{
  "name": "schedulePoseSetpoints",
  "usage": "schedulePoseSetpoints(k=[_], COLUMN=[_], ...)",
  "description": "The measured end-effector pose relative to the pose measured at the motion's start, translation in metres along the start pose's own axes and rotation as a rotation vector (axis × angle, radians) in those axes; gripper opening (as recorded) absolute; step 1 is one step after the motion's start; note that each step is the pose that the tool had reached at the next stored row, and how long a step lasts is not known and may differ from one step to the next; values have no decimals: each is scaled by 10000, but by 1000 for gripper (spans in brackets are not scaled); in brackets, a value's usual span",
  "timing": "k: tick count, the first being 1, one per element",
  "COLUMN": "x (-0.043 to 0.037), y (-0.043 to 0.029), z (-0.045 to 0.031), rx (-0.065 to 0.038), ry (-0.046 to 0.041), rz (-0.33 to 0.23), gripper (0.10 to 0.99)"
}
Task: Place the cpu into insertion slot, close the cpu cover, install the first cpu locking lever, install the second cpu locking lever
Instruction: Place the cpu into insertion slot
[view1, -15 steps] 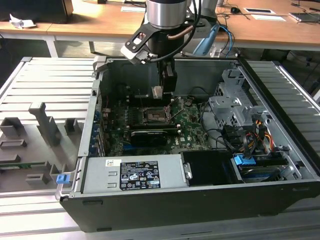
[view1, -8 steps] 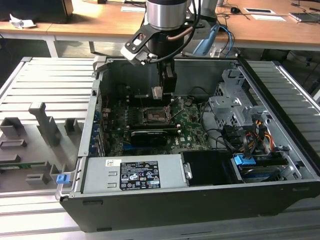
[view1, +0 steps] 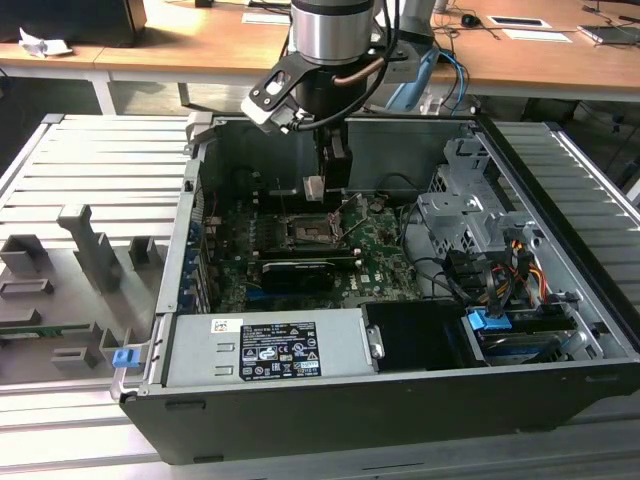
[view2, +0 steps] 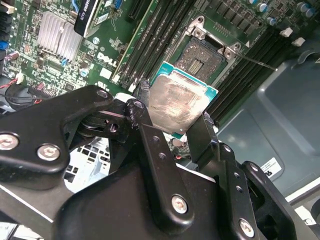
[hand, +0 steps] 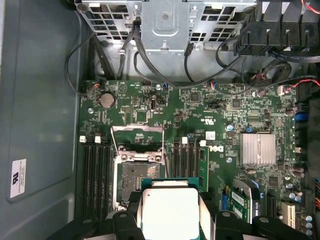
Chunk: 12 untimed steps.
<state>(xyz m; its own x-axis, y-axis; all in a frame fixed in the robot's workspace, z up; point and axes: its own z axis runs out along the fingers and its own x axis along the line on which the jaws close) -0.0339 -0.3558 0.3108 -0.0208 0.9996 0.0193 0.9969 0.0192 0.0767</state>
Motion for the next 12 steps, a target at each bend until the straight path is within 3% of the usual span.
schedulePoseSetpoints(k=[12], x=[-1], y=[-23], z=[51], rx=[-4], ry=[-1], rz=[6], gripper=[541])
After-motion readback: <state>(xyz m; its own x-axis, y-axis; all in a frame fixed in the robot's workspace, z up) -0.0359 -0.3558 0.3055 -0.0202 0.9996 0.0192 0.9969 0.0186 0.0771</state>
